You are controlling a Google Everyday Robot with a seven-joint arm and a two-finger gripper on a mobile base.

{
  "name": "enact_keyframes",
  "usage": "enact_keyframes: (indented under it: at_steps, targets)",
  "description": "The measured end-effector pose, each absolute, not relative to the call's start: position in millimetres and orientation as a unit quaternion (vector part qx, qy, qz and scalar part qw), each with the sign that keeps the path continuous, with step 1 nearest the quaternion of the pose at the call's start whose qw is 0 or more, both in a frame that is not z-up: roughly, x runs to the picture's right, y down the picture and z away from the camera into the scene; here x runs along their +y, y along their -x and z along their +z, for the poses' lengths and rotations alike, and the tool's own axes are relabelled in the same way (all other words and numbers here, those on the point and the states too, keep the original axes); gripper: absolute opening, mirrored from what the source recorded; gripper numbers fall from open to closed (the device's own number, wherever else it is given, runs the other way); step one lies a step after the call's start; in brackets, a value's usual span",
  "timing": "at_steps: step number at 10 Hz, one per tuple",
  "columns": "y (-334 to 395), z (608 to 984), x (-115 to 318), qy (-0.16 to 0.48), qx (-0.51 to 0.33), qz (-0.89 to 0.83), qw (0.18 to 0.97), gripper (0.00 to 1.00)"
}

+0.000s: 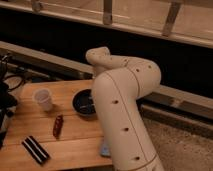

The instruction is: Drag the ceramic bowl in a circle

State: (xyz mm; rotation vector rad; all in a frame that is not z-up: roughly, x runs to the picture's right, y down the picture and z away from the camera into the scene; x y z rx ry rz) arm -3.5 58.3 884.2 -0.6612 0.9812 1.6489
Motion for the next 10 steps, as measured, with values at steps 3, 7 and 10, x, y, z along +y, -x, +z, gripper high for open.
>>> enact_keyframes:
  at_steps: [3,7,10]
  targets:
    - [-39,906,97,0.322,0.438,0.683,0.488,0.8]
    - [-47,920,119,0.369,0.433,0.675,0.47,0.53]
    - [-29,904,107,0.378,0.407,0.668,0.496,0.2]
